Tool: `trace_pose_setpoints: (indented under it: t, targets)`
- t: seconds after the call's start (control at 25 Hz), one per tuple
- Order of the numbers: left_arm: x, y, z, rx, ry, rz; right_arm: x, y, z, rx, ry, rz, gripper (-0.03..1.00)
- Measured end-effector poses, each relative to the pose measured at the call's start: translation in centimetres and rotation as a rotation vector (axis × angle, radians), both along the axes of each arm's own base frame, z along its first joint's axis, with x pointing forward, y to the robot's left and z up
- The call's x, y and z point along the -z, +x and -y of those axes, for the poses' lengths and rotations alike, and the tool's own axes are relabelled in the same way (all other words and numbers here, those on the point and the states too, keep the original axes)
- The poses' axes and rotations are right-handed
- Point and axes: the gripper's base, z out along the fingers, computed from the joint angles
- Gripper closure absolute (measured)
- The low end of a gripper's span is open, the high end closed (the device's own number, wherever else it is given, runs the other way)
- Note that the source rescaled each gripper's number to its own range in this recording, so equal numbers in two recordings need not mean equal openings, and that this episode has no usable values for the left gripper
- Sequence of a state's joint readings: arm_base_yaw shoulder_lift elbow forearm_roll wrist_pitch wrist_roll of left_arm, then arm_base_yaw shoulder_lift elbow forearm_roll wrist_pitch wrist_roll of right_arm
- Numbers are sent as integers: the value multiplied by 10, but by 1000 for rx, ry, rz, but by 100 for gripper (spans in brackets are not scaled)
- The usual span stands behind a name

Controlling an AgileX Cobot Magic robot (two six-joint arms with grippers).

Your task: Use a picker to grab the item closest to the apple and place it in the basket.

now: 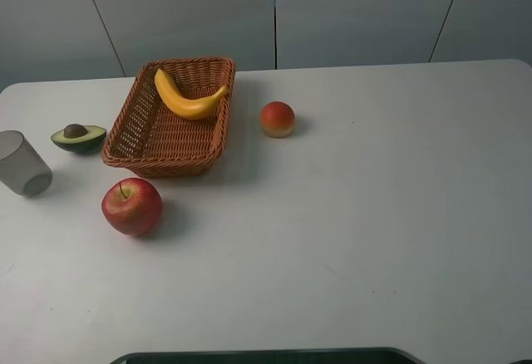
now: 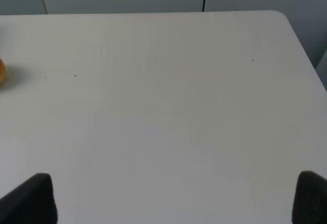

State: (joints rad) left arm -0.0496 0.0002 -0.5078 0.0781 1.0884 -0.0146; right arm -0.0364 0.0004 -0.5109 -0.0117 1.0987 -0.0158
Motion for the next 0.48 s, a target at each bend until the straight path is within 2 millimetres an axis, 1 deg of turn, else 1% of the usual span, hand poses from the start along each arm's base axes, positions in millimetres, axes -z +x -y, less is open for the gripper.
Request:
trace_pose_setpoints:
  t: [0.48]
  targets:
    - [0, 0, 0, -1, -2, 0, 0, 0, -2, -9, 39, 4, -3]
